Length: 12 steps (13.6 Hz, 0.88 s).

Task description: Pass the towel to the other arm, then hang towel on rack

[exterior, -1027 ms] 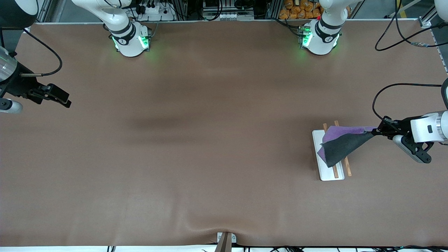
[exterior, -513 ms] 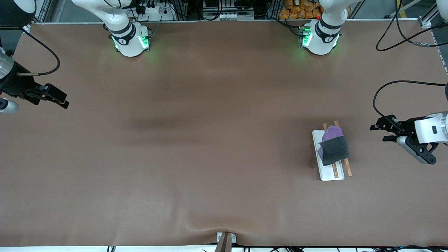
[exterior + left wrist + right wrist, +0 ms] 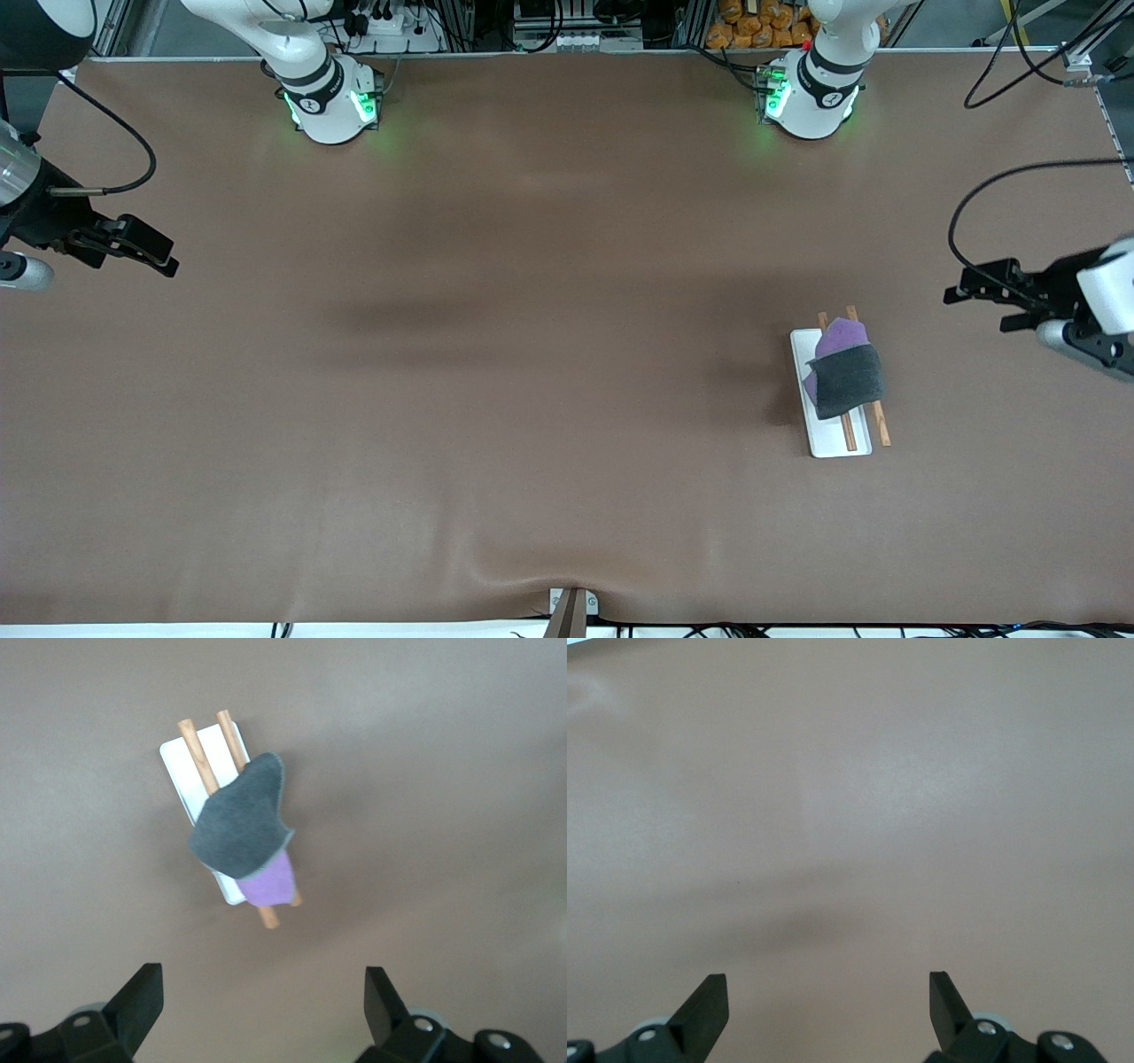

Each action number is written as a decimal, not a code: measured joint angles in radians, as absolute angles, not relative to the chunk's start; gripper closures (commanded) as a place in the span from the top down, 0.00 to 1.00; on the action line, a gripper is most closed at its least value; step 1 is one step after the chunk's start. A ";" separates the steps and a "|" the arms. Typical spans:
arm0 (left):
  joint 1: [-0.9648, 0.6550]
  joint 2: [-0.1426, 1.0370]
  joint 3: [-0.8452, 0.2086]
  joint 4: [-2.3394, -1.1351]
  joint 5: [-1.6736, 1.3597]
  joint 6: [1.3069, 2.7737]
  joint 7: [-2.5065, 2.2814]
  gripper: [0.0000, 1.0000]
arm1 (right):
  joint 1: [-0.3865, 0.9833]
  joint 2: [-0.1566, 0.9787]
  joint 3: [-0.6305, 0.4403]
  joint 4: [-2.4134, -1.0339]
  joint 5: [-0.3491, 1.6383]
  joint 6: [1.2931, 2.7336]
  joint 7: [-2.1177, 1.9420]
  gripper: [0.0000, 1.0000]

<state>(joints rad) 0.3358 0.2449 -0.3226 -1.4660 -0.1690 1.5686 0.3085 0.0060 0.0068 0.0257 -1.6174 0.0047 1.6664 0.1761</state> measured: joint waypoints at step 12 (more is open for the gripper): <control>0.338 0.131 -0.520 -1.411 -0.003 1.523 -0.141 1.00 | 0.006 0.015 0.025 -1.617 0.005 1.660 0.179 1.00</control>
